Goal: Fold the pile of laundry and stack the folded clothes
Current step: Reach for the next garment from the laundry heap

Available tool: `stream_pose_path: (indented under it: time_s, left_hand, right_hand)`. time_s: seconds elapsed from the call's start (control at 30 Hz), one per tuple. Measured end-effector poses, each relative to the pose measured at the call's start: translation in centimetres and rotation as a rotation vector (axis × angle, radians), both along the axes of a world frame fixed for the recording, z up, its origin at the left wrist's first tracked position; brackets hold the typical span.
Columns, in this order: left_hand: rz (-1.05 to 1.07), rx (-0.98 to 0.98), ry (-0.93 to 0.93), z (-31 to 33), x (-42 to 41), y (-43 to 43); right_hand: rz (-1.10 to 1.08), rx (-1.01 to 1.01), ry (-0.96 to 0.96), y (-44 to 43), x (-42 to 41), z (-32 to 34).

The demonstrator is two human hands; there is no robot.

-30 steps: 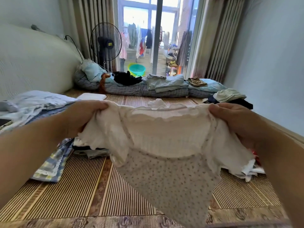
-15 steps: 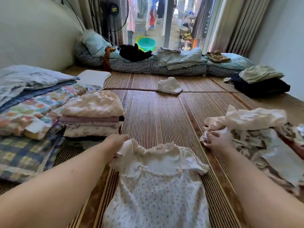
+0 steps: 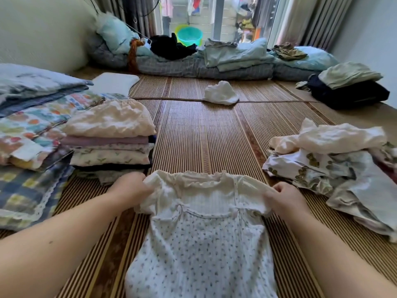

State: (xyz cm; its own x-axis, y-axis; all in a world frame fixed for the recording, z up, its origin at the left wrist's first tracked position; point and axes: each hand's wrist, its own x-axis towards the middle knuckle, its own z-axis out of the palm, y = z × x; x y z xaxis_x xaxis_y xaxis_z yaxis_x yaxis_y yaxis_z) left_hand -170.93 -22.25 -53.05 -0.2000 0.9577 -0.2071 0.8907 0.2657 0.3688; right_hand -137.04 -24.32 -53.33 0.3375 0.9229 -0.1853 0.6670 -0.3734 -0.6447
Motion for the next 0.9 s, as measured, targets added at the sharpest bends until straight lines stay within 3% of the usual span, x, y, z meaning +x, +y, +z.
stream_pose_path:
  time_s: [0.07,0.13,0.2,0.27,0.33,0.43,0.53,0.67,0.8,0.9]
  left_hand:
    - [-0.027,0.080,-0.027,1.1,1.2,-0.1]
    - [-0.076,0.057,-0.182,2.3,3.3,-0.5]
    - [-0.089,-0.204,-0.511,3.6,5.8,-1.1]
    - [-0.105,-0.459,-0.735,4.0,7.4,-1.3]
    - [-0.081,-0.372,-0.718,2.9,8.0,-0.7]
    - [0.011,0.025,-0.362,0.1,7.2,1.1]
    - [0.060,-0.052,-0.228,-2.2,6.0,2.6]
    - [0.008,-0.114,-0.322,-3.2,6.1,4.1]
    - [-0.061,-0.035,-0.750,-1.4,6.5,4.6]
    - [-0.147,0.113,-0.882,2.1,5.9,3.8]
  right_hand:
    - [-0.011,0.119,0.024,-0.3,-0.5,1.0]
    - [0.069,0.121,0.134,-0.5,-1.8,2.0]
    - [0.232,-0.074,0.407,-0.8,-3.6,2.9]
    - [0.352,-0.240,0.506,-0.7,-4.5,2.8]
    - [0.313,-0.144,0.357,0.1,-4.4,1.8]
    - [0.146,0.023,-0.021,1.7,-3.3,0.1]
    - [0.169,-0.124,-0.015,2.7,-3.5,-1.2]
    - [0.259,-0.193,0.011,4.1,-4.4,-1.7]
    - [0.217,-0.008,0.254,5.0,-4.0,-0.1]
    - [0.142,0.218,0.412,3.7,-3.7,3.4]
